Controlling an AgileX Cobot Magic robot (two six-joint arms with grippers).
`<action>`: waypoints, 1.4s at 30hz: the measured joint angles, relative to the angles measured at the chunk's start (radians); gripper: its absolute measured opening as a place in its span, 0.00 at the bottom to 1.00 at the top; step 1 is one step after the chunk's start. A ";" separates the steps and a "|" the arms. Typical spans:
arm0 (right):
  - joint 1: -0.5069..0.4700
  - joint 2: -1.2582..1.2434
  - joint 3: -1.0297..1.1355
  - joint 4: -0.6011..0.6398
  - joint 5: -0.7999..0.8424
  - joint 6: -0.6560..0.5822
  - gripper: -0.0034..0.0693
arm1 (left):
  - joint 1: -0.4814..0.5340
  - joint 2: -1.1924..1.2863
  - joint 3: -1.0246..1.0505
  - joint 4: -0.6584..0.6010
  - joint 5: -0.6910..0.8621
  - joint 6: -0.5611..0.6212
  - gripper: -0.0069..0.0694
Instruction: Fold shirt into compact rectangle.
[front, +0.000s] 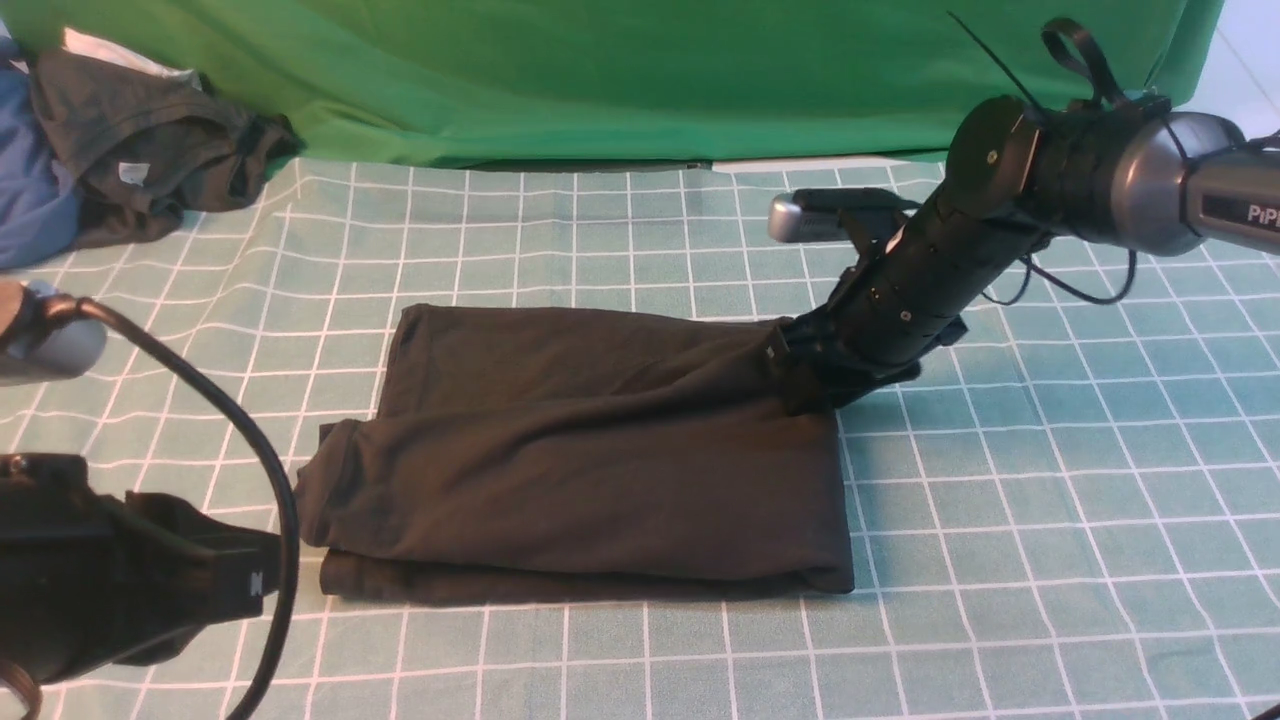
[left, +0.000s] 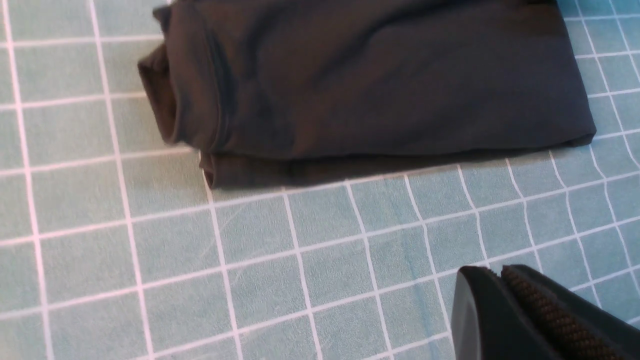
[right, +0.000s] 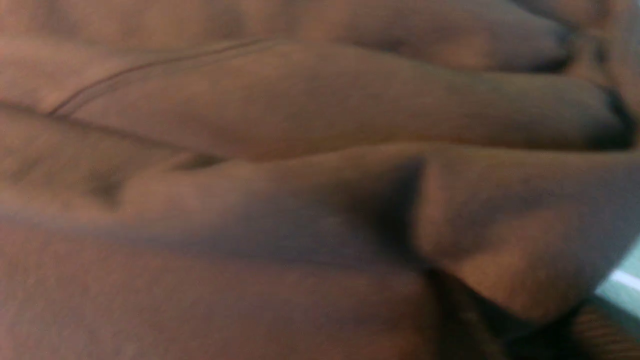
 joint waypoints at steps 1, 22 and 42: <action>0.002 0.000 -0.001 0.001 0.000 -0.018 0.19 | 0.000 0.000 0.000 -0.001 0.000 0.000 0.10; -0.104 -0.049 -0.001 -0.154 0.117 0.041 0.39 | 0.000 -0.001 0.002 -0.034 -0.074 0.000 0.10; -0.151 -0.875 0.075 -0.446 0.205 0.160 0.09 | 0.000 0.002 0.002 -0.027 -0.190 0.000 0.10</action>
